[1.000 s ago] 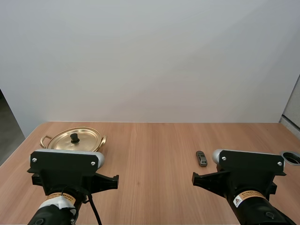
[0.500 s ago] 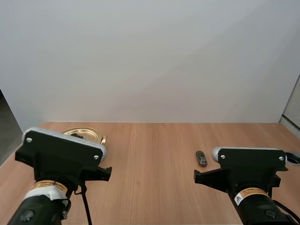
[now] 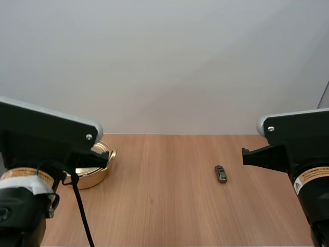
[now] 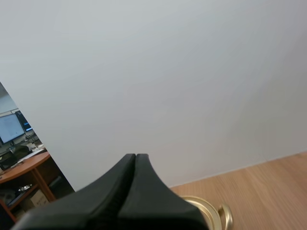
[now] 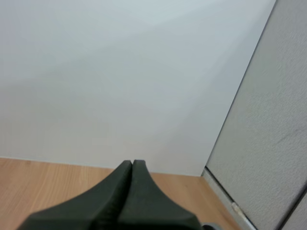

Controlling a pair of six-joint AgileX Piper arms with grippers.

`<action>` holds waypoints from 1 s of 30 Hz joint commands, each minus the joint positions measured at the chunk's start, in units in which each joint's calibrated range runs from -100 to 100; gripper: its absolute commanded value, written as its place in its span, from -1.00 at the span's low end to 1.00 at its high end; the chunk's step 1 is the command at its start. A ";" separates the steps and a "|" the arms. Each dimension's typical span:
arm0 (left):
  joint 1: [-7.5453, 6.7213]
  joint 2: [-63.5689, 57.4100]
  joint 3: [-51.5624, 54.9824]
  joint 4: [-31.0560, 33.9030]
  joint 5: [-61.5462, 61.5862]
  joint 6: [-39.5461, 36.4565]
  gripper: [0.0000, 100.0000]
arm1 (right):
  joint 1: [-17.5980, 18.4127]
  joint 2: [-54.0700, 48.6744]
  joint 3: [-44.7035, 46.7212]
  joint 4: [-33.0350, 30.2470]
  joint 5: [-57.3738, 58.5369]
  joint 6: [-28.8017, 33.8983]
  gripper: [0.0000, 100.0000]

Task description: Open the pot, put the car inside, and close it

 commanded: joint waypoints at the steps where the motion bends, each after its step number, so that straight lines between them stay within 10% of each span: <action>1: 1.24 12.06 -7.90 0.08 5.33 -1.20 -1.00 | -0.03 0.00 -0.63 0.43 1.99 -4.56 -1.00; 12: 4.60 50.91 -33.47 -4.26 28.12 4.62 -1.00 | -0.03 0.00 -0.51 0.70 14.50 -5.87 -1.00; 21: 4.61 67.05 -35.15 -3.55 30.65 5.88 -0.97 | -0.03 0.00 -0.12 4.57 16.43 -11.81 -1.00; 30: 4.61 69.90 -36.63 -2.53 32.20 5.40 0.63 | -0.03 0.00 -0.12 6.00 18.24 -12.73 -1.00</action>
